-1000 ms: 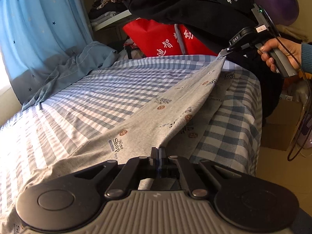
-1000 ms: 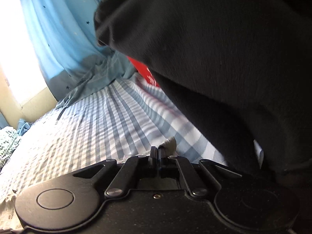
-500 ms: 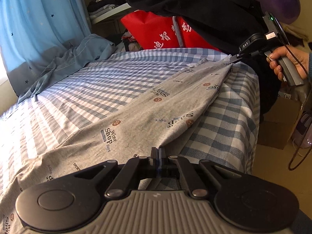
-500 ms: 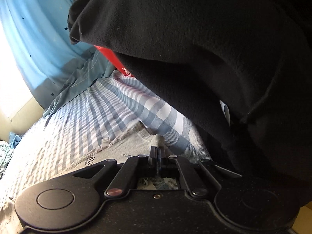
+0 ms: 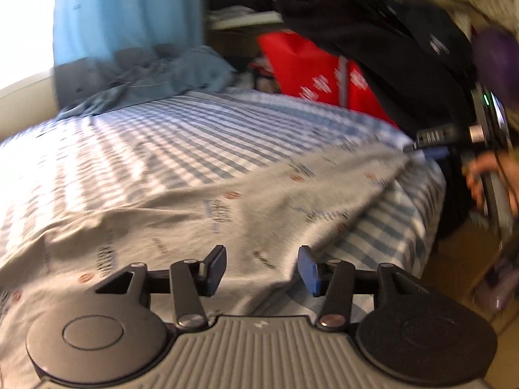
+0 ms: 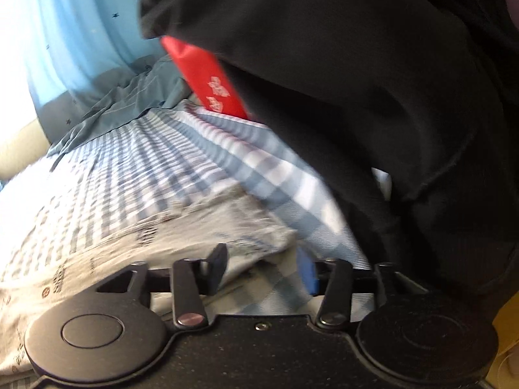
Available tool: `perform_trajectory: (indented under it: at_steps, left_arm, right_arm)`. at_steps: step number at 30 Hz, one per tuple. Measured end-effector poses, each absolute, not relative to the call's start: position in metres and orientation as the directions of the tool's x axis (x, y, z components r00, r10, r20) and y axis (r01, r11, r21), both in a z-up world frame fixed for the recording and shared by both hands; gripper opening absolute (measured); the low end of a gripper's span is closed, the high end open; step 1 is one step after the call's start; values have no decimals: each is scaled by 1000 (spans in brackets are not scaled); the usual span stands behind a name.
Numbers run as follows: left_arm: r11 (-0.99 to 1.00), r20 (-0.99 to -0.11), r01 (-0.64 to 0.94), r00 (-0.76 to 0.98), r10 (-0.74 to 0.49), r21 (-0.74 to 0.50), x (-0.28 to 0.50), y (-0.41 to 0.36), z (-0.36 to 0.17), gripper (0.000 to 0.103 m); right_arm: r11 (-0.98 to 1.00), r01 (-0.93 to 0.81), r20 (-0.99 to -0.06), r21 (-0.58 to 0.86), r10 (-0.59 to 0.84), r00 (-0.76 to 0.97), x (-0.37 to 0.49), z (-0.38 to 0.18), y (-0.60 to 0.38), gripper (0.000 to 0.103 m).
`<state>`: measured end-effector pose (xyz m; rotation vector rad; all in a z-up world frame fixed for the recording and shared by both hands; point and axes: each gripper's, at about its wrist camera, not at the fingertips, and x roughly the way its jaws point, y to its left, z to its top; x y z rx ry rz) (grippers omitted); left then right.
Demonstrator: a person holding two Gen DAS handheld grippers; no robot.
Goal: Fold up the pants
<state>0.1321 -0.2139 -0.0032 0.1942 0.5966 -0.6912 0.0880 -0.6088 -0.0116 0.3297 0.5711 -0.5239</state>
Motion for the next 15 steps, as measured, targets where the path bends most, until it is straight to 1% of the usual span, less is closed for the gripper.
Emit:
perform_trajectory:
  at_steps: [1, 2, 4, 5, 7, 10, 13, 15]
  left_arm:
    - [780, -571, 625, 630, -527, -30, 133, -206, -1, 60]
    - [805, -564, 593, 654, -504, -31, 133, -197, 1, 65]
    - [859, -556, 510, 706, -439, -30, 134, -172, 2, 73]
    - [881, -556, 472, 723, -409, -33, 135, -158, 2, 74]
    - [920, -567, 391, 750, -339, -32, 137, -130, -1, 74]
    - [971, -592, 240, 780, -203, -16, 140, -81, -6, 74]
    - [992, -590, 121, 800, -109, -19, 135, -39, -9, 78]
    - [998, -588, 57, 807, -55, -15, 134, -15, -11, 79]
  right_arm:
    - [831, 540, -576, 130, -381, 724, 90, -10, -596, 75]
    - [846, 522, -561, 109, -381, 735, 93, -9, -583, 79]
    - [886, 458, -533, 65, -357, 767, 100, -7, -553, 90]
    - [908, 418, -521, 41, -337, 784, 103, -7, -537, 95]
    - [944, 330, -494, -2, -287, 821, 110, -6, -504, 99]
    - [985, 168, -471, -38, -166, 866, 117, -6, -453, 101]
    - [999, 37, -466, -33, -48, 883, 122, -11, -412, 102]
    - [1000, -18, -474, -10, 12, 880, 124, -15, -392, 102]
